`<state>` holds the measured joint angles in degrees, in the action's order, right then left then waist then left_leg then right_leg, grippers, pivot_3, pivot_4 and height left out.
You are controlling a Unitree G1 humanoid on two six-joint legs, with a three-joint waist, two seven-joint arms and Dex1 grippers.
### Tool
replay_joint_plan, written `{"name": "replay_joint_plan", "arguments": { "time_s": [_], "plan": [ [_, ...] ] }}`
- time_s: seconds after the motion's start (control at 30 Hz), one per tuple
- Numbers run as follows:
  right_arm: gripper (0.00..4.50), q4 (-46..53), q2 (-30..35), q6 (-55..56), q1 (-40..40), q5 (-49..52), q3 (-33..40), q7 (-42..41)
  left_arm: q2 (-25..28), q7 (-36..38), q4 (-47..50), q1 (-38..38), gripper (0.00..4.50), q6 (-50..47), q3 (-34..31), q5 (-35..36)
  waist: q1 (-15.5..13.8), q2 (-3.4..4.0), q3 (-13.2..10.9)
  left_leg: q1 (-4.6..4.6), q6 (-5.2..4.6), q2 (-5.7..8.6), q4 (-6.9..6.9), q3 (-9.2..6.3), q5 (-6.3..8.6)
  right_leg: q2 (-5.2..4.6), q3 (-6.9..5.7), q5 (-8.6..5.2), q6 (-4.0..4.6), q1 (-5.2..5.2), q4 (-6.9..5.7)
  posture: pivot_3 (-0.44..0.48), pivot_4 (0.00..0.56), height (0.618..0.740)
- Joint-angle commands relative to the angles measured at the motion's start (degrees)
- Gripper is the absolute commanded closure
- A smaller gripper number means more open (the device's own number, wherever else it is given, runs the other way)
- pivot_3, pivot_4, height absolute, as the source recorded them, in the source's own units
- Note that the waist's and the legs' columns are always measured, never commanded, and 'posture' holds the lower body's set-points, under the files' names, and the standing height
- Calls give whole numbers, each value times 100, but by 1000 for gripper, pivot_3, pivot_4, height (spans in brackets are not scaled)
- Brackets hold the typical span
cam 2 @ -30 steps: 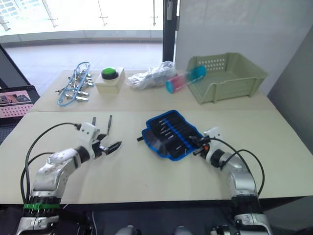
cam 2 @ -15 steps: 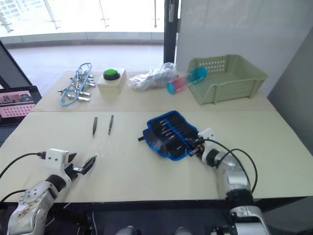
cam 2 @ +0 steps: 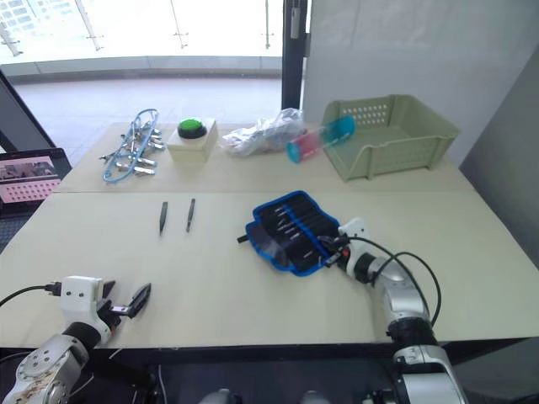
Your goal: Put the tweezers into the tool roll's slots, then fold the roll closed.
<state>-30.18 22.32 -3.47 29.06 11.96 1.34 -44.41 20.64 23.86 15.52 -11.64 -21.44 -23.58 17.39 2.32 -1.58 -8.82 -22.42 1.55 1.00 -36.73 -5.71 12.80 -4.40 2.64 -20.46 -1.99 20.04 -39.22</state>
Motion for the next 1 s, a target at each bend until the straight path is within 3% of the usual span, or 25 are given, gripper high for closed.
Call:
{"name": "replay_joint_plan", "arguments": {
  "time_s": [0.03,0.17,0.3,0.63,0.93,0.97,1.0],
  "plan": [
    [4500,-147,-21,-88,-159,-129,-117,-38,67,-63,133,130,24,133,-13,47,-1,0,0,0,0,1,0,0,0,-1,0,0,0,0,0,0,150,740],
    [4500,21,-28,-111,-241,-69,-72,-48,87,-118,-14,485,24,76,-11,112,-5,0,0,0,0,0,0,-1,0,0,-1,0,0,0,0,0,150,740],
    [4500,222,-52,-148,-385,-52,-46,7,45,-272,-627,1382,24,-39,-55,333,-21,-2,1,-2,0,2,0,-1,0,0,-3,0,0,1,1,0,150,740],
    [4500,736,-13,-324,-708,-12,84,224,191,-827,-2305,3142,24,-327,549,-211,-48,-3,1,-13,0,5,0,-4,0,-1,-10,0,0,9,-1,0,150,740],
    [4500,925,-1,-399,-821,-6,85,305,72,-1004,-3316,3870,24,-773,926,-350,-94,-4,2,-16,0,12,0,-6,0,-4,-12,1,-2,11,-2,0,150,740],
    [4500,946,-4,-410,-832,-7,70,302,66,-1001,-3459,3953,589,-754,1006,-415,-126,-4,2,-16,0,12,0,-5,0,-4,-11,1,-2,11,-2,0,150,740],
    [4500,969,-9,-426,-835,-5,65,309,42,-1038,-3595,4035,850,-695,1025,-459,-146,-4,2,-15,0,13,0,-6,0,-4,-13,1,-2,10,-2,0,150,740]
  ]
}}
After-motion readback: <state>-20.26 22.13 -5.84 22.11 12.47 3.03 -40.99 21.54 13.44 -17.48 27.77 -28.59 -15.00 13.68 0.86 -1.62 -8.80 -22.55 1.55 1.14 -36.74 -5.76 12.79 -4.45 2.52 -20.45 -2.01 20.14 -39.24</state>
